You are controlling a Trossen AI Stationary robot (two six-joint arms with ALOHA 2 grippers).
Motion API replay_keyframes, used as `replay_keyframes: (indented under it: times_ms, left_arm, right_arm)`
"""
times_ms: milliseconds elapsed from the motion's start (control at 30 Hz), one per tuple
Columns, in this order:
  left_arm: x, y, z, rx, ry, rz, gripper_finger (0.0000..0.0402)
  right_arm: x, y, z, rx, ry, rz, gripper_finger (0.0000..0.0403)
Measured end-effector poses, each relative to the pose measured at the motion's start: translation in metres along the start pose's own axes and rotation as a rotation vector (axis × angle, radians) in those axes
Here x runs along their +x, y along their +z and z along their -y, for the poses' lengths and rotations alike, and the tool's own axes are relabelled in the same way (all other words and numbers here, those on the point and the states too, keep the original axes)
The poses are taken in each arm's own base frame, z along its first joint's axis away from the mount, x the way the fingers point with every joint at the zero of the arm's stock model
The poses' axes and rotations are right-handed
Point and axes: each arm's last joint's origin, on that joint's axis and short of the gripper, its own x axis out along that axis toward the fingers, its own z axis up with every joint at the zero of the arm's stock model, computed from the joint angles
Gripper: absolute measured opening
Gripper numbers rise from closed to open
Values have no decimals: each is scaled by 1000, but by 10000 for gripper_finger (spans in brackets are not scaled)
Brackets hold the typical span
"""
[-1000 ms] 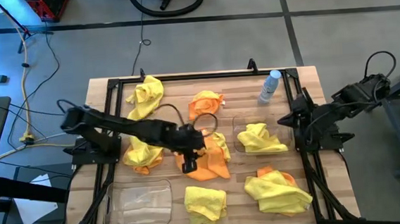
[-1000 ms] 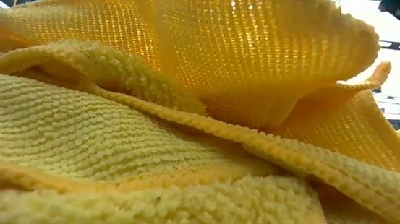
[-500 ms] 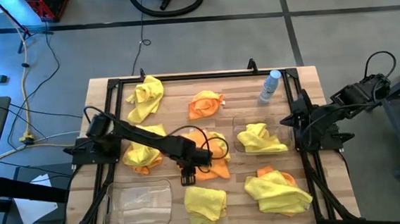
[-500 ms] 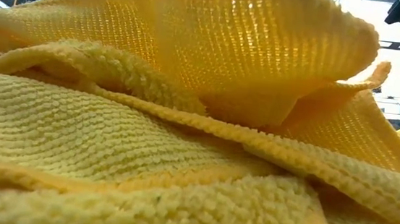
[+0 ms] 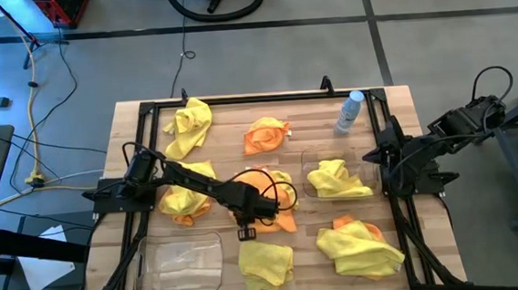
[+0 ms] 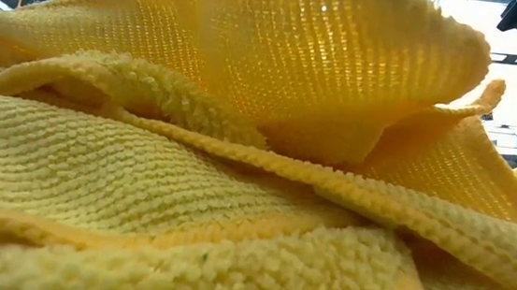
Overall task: Sort microfiber towel by color & place in baskets
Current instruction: Put the orange microfiber cloth into the left transparent bin
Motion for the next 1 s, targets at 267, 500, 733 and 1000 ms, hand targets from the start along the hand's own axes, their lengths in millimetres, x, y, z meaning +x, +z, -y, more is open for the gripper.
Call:
replay_keyframes:
  times_ms: [267,500,733,1000]
  left_arm:
    - [-43,4,0,-72,25,71,1]
    - [-122,1,12,-95,77,262,1]
    - [-191,-20,23,-145,89,425,0]
    - [-254,-72,40,-153,55,531,0]
  right_arm:
    - [0,0,0,0,-7,5,0]
    - [0,0,1,4,-18,14,0]
    - [0,1,1,8,-29,22,0]
    - [0,1,1,27,-34,27,0]
